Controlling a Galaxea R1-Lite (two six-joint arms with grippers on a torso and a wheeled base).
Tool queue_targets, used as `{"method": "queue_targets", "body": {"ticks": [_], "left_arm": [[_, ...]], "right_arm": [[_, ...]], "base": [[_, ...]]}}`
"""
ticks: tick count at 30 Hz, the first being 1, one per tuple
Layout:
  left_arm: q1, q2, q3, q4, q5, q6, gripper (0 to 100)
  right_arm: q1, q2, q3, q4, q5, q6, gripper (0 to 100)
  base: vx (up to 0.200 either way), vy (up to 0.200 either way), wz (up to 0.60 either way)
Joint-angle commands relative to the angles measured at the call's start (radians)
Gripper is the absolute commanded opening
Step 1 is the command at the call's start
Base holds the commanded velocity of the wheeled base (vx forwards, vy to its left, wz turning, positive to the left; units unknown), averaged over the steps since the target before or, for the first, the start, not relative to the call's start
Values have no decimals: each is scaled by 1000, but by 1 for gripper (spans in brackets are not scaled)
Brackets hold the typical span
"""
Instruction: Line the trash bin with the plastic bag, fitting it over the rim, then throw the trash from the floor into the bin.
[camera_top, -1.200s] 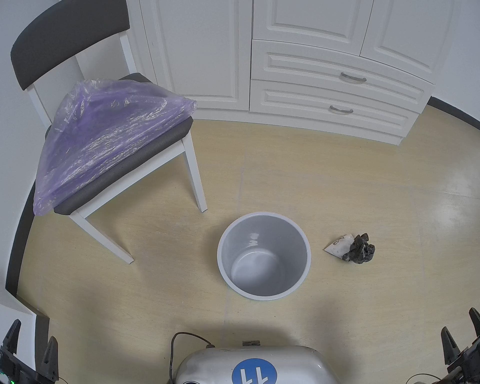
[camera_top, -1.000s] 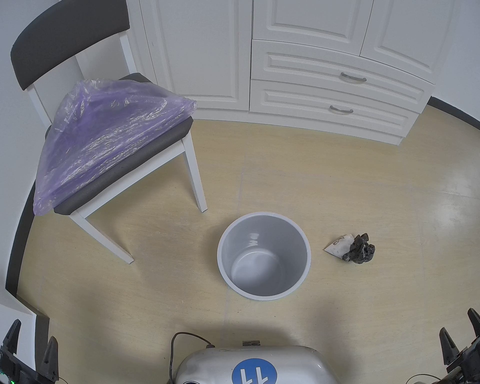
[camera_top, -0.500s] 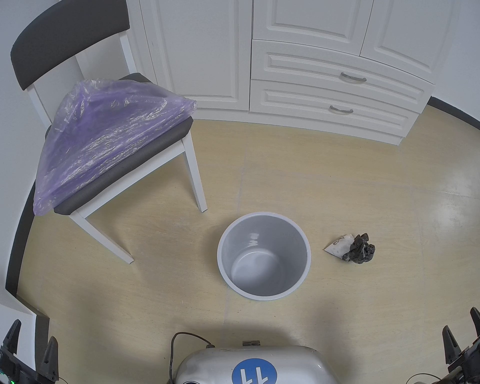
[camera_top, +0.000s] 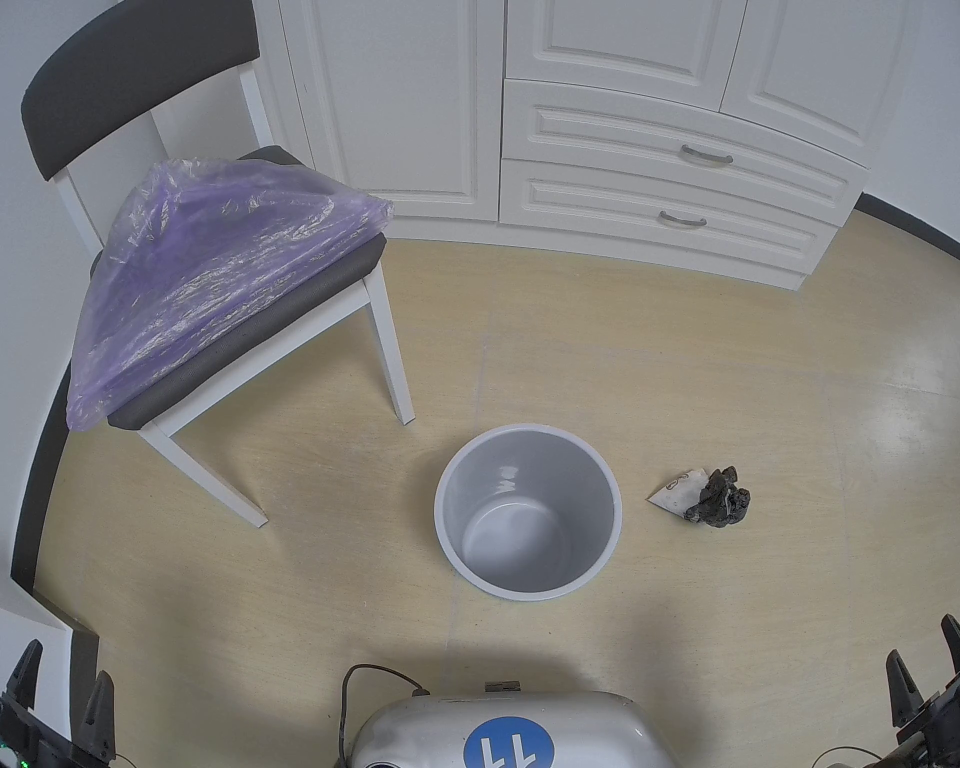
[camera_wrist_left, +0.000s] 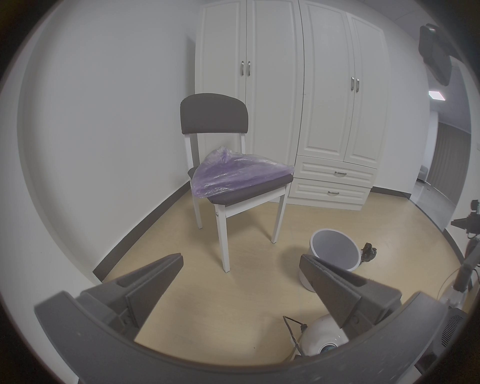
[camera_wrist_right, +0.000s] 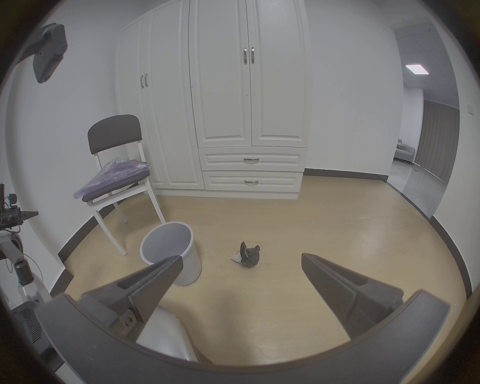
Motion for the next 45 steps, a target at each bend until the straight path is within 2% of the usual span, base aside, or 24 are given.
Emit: {"method": "queue_targets", "body": {"ticks": [1, 3, 5, 7, 13, 18, 21, 28, 30, 32, 33, 35, 38, 41, 45], "left_arm": [[0, -16, 18, -1, 0, 0, 100], [0, -16, 18, -1, 0, 3, 100], [2, -16, 18, 1, -14, 57, 100], [2, -16, 18, -2, -58, 98, 100], [2, -16, 18, -4, -60, 106, 100], [0, -16, 18, 1, -56, 89, 100], [0, -16, 18, -2, -1, -19, 100], [2, -16, 18, -5, 17, -8, 100], [2, -16, 18, -8, 10, 30, 100], [2, -16, 18, -13, -1, 55, 100], [2, -16, 18, -15, -9, 61, 100], [2, -16, 18, -15, -10, 63, 100], [2, -16, 18, -16, -14, 69, 100], [3, -16, 18, -18, -14, 72, 100], [3, -16, 18, -19, -17, 76, 100]], "right_arm": [[0, -18, 16, 0, 0, -2, 100], [0, -18, 16, 0, 0, -3, 100], [-3, -18, 16, 0, 6, -31, 100], [-3, -18, 18, 0, 20, -71, 100], [-3, -18, 18, 0, 28, -91, 100], [0, -18, 18, -7, 37, -74, 100], [0, -18, 16, -6, 12, 11, 100], [-1, -18, 18, -6, 5, -5, 100], [-1, -18, 16, -13, 8, -37, 100], [-3, -18, -4, -64, 31, -83, 100], [-1, -15, -36, -115, 74, -101, 100], [-4, 5, -77, -130, 130, -100, 100], [-10, 28, -93, -101, 138, -95, 100], [-12, 146, -163, -73, 156, -91, 100], [-38, 347, -308, -84, 247, -89, 100]], "base": [[0, 0, 0], [0, 0, 0], [0, 0, 0], [0, 0, 0], [0, 0, 0], [0, 0, 0], [0, 0, 0], [0, 0, 0], [0, 0, 0], [0, 0, 0], [0, 0, 0], [0, 0, 0], [0, 0, 0], [0, 0, 0], [0, 0, 0]]}}
